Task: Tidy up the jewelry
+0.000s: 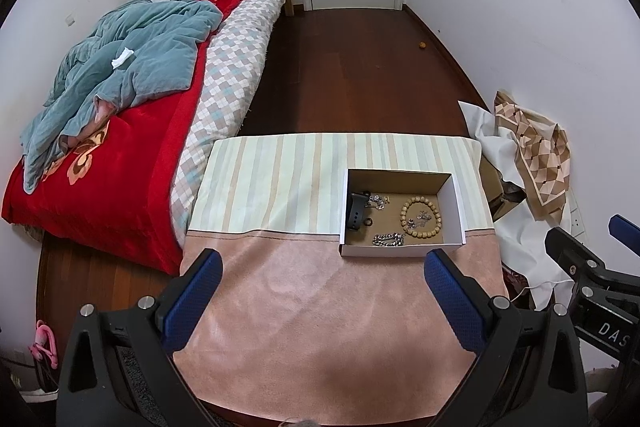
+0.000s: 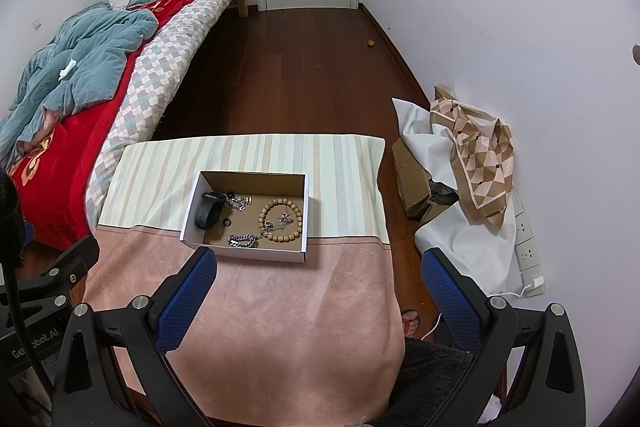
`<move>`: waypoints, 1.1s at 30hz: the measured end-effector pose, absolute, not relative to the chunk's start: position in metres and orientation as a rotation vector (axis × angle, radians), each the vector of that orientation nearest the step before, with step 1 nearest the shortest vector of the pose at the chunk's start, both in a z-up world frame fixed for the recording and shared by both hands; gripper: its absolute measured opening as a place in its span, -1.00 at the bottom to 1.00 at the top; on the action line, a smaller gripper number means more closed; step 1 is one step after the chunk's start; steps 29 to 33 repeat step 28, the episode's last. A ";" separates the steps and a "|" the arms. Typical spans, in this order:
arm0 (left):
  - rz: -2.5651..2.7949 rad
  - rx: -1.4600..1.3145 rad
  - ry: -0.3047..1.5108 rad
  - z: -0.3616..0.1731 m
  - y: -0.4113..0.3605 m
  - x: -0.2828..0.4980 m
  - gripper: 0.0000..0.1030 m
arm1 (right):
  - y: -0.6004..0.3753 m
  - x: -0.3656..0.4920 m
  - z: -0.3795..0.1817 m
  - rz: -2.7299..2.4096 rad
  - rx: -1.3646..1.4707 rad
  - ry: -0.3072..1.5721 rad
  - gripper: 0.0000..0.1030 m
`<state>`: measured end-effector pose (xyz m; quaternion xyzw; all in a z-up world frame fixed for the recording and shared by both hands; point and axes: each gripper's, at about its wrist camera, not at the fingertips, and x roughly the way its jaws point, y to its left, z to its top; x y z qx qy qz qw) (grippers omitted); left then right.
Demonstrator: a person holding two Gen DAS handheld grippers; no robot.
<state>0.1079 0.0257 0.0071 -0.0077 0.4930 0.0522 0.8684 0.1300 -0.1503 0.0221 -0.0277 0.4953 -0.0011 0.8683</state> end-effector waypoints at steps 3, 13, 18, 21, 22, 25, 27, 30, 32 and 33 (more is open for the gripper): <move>0.108 -0.014 1.027 0.009 0.025 0.107 1.00 | -0.150 0.129 0.023 -0.001 -0.056 1.038 1.00; 0.106 -0.015 1.026 0.010 0.027 0.106 1.00 | -0.151 0.129 0.026 0.002 -0.060 1.036 1.00; 0.107 -0.014 1.028 0.010 0.027 0.106 1.00 | -0.151 0.129 0.027 0.003 -0.060 1.037 1.00; 0.109 -0.016 1.030 0.010 0.029 0.106 1.00 | -0.151 0.129 0.027 0.004 -0.060 1.038 1.00; 0.109 -0.017 1.029 0.010 0.030 0.106 1.00 | -0.151 0.129 0.027 0.003 -0.062 1.038 1.00; 0.106 -0.020 1.027 0.011 0.030 0.106 1.00 | -0.151 0.129 0.028 0.007 -0.066 1.040 1.00; 0.104 -0.020 1.025 0.011 0.030 0.106 1.00 | -0.151 0.130 0.028 0.009 -0.068 1.040 1.00; 0.102 -0.020 1.026 0.011 0.030 0.106 1.00 | -0.151 0.130 0.028 0.009 -0.068 1.040 1.00; 0.102 -0.020 1.026 0.011 0.030 0.106 1.00 | -0.151 0.130 0.028 0.009 -0.068 1.040 1.00; 0.102 -0.020 1.026 0.011 0.030 0.106 1.00 | -0.151 0.130 0.028 0.009 -0.068 1.040 1.00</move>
